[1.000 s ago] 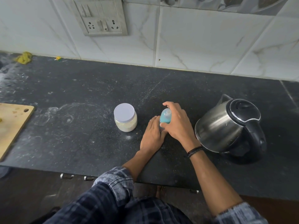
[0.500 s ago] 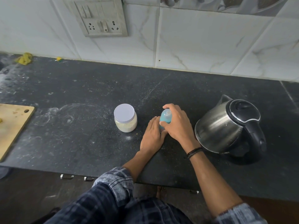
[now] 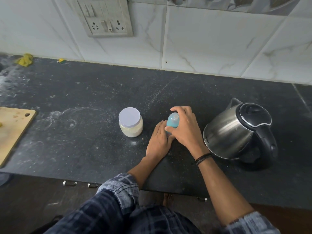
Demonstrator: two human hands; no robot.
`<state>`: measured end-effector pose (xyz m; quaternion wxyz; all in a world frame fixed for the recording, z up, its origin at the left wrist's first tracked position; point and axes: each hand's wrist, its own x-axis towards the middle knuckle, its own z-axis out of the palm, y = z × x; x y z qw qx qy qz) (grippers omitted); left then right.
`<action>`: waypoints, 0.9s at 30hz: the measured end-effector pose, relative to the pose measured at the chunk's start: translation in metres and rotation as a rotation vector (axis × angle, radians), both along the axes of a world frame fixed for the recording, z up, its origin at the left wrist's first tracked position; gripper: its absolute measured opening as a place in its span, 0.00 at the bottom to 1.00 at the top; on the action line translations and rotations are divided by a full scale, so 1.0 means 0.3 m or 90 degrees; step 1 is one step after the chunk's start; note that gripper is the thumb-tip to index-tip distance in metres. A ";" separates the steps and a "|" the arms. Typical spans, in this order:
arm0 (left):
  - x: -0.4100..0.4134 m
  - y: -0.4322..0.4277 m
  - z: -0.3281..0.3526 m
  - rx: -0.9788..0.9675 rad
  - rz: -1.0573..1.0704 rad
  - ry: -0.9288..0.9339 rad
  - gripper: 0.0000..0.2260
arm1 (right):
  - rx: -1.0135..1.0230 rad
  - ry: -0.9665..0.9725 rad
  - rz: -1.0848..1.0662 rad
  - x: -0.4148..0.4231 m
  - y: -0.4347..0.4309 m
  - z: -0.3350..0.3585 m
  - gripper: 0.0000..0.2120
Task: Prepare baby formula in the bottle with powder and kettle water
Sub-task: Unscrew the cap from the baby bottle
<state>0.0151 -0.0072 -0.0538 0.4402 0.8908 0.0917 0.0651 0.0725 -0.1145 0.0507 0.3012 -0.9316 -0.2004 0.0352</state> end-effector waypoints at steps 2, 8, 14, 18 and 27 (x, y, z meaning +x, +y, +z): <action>0.001 0.000 0.001 -0.005 0.002 -0.005 0.30 | -0.005 0.008 -0.005 0.004 -0.003 -0.002 0.29; 0.001 -0.001 0.005 -0.009 0.003 -0.006 0.28 | 0.008 0.013 0.005 0.005 -0.001 0.000 0.31; 0.005 0.003 -0.009 -0.007 0.004 0.001 0.27 | 0.007 0.045 0.029 0.007 0.003 0.007 0.31; 0.006 0.002 -0.018 0.006 0.001 -0.001 0.27 | 0.014 0.044 0.017 0.001 0.009 0.006 0.34; 0.006 0.003 -0.016 0.012 0.001 0.001 0.29 | -0.003 0.025 0.015 0.001 0.010 0.011 0.33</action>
